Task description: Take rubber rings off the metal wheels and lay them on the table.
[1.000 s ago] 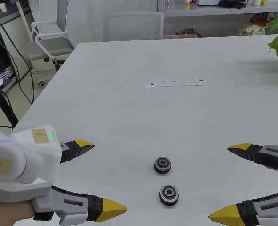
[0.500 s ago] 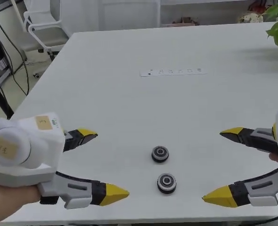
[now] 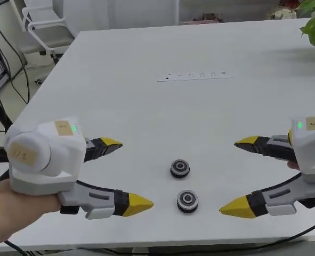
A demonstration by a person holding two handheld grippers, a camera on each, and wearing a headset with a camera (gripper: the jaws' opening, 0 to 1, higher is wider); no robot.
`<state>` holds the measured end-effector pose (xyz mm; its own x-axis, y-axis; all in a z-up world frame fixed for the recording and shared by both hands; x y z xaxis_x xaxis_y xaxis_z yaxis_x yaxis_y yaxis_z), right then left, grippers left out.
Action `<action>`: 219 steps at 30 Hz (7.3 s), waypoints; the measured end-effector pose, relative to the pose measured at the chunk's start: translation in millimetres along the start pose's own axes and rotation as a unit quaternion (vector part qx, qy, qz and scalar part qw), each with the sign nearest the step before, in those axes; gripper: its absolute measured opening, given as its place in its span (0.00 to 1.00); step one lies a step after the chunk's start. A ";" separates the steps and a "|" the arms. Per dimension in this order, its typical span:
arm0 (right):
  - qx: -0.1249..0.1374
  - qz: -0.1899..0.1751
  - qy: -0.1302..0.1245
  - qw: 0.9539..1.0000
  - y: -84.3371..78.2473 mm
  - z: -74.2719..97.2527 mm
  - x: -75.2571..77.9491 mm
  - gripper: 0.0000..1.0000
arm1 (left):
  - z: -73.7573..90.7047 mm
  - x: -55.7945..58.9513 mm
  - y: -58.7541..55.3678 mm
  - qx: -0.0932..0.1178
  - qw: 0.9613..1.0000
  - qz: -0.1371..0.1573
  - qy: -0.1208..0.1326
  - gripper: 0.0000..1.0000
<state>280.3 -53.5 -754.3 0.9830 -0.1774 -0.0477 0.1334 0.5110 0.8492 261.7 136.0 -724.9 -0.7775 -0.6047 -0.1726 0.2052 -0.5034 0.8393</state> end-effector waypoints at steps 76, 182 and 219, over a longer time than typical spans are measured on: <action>-0.091 0.022 0.119 0.988 -37.4 -72.3 7.5 0.44 | -94.9 38.3 -20.4 -0.059 0.987 -0.052 -0.138 0.51; -0.086 -0.027 0.125 0.988 -50.8 -76.0 -0.8 0.05 | -115.3 54.0 -31.5 -0.061 0.986 -0.071 -0.136 0.13; -0.011 -0.253 0.104 0.962 -38.6 -71.2 6.0 0.00 | -114.2 53.5 -31.8 -0.070 0.988 -0.072 -0.119 0.12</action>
<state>290.0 -14.4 -824.8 0.7957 -0.2372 -0.5573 0.6012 0.4211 0.6792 281.5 49.1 -819.7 -0.9190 -0.3666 -0.1451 0.1493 -0.6642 0.7325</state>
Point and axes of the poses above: the centre of the closed fingertips' face, and the gripper's own axes: z roughly backward along the fingers, x roughly to its right, y roughly out of its top, the point moved 4 cm from there along z, roughly backward along the fingers, and after that the axes turned 9 degrees about y, right-handed, at the moved point
